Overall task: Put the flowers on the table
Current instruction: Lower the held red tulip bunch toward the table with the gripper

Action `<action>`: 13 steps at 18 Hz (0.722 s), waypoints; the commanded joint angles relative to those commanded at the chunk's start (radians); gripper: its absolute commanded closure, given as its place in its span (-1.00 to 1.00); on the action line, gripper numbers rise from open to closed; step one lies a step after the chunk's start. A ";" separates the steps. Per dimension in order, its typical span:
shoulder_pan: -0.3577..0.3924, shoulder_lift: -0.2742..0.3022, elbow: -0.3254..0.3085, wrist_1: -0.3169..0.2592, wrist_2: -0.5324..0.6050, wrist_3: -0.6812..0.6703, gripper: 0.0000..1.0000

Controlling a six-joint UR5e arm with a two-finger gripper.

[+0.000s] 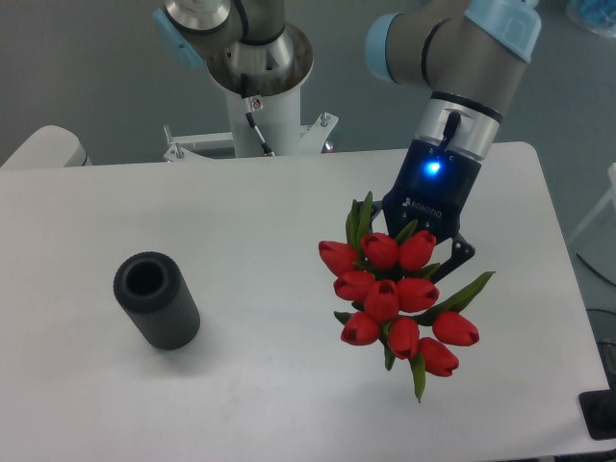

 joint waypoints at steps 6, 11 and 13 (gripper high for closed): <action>-0.052 -0.002 0.023 -0.005 0.121 -0.002 0.38; -0.054 0.003 0.023 -0.005 0.198 0.000 0.39; -0.057 0.005 0.018 -0.003 0.250 0.000 0.39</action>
